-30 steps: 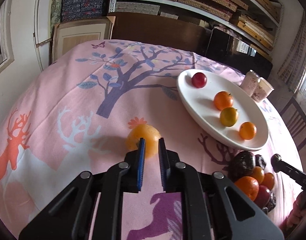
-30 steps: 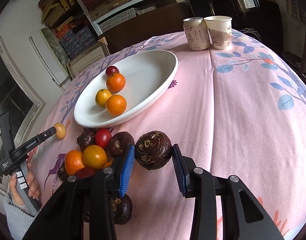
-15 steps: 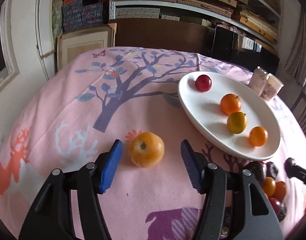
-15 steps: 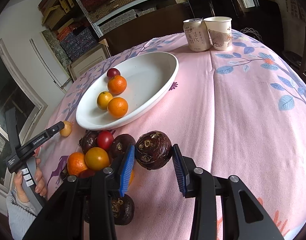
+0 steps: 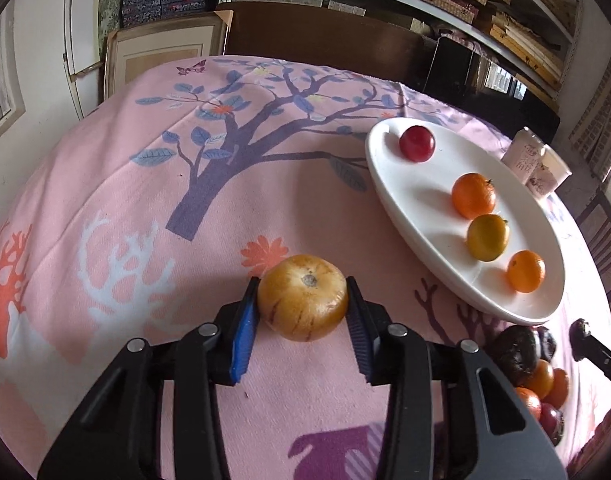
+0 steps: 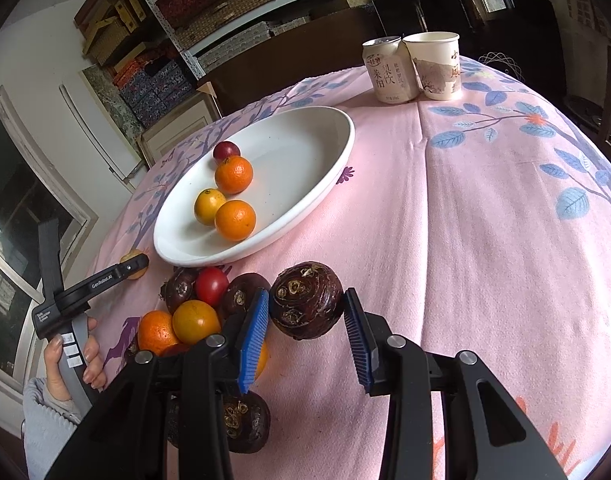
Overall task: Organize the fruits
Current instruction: 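Place both held fruits on the white plate and open both grippers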
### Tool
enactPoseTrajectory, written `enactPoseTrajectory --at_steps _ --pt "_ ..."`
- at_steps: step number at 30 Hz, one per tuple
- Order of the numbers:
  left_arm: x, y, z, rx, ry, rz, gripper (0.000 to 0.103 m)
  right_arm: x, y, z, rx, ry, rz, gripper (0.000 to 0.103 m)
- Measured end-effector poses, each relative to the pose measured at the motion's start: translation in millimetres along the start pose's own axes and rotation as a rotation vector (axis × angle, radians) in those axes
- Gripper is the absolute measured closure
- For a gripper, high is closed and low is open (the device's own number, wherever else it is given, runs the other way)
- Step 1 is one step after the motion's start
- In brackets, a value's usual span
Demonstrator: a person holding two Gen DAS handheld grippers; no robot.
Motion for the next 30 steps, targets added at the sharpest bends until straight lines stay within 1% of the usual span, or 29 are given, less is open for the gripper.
enactPoseTrajectory --at_steps 2,4,6,8,9,11,12,13,14,15,17,20,23,25,28,30 --pt "11.4 -8.0 -23.3 0.059 0.042 -0.008 0.063 -1.8 -6.6 -6.8 0.031 -0.031 0.015 0.064" --pt "29.5 -18.5 -40.6 0.111 0.064 0.021 0.063 -6.0 -17.7 -9.5 0.054 -0.066 0.035 0.064" --pt "50.8 -26.4 -45.3 0.119 0.084 0.048 0.063 -11.5 -31.8 -5.6 0.057 -0.075 0.043 0.064" --pt "72.9 -31.7 -40.8 0.107 0.104 0.071 0.063 -19.0 -47.0 2.1 0.063 -0.067 0.033 0.064" --pt "82.0 -33.9 -36.3 0.103 0.106 0.083 0.063 -22.6 -54.0 6.3 0.067 -0.061 0.029 0.064" --pt "93.2 -37.3 -25.3 0.097 0.087 0.099 0.062 -27.8 -66.9 17.3 0.068 -0.068 0.038 0.064" --pt "95.0 -38.1 -20.4 0.099 0.076 0.096 0.06 -30.3 -71.9 23.0 0.07 -0.086 0.046 0.062" --pt "94.6 -37.4 -17.8 0.102 0.069 0.092 0.052 -30.5 -77.1 27.0 0.084 -0.104 0.061 0.059" --pt "93.3 -36.9 -16.4 0.11 0.067 0.088 0.045 -28.6 -81.8 28.3 0.11 -0.113 0.075 0.049" --pt "92.1 -36.1 -16.5 0.114 0.072 0.09 0.041 -25.3 -83.7 28.2 0.128 -0.102 0.08 0.046" --pt "89.0 -34.7 -17.7 0.112 0.075 0.092 0.029 -20.0 -85.0 28.4 0.125 -0.088 0.063 0.046" --pt "81.1 -28.5 -20.1 0.102 0.06 0.087 0.018 -15.7 -80.3 27.4 0.107 -0.099 0.083 0.046" --pt "75.9 -14.6 -25.7 0.078 0.041 0.108 0.014 -20.3 -62.3 27.6 0.061 -0.096 0.049 0.046" --pt "74.9 -2.6 -31.8 0.06 0.05 0.116 0.013 -27.8 -49.4 25.8 0.04 -0.099 0.019 0.045" --pt "76.9 17.7 -41.4 0.038 0.066 0.15 0.007 -35.4 -33.0 20.8 0.022 -0.09 -0.024 0.037" --pt "80.2 30.2 -47.5 0.03 0.076 0.184 0.007 -34.0 -25.4 14.7 0.023 -0.084 -0.026 0.034"
Point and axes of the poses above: each gripper's, at about its wrist camera, not at the fingertips, and z roughly the way its jaws point, x to its right, y to its underside, the point moved 9 cm from there along z, roughly the way its jaws point, and after that the axes turned 2 degrees about -y, right-handed, at the moved point
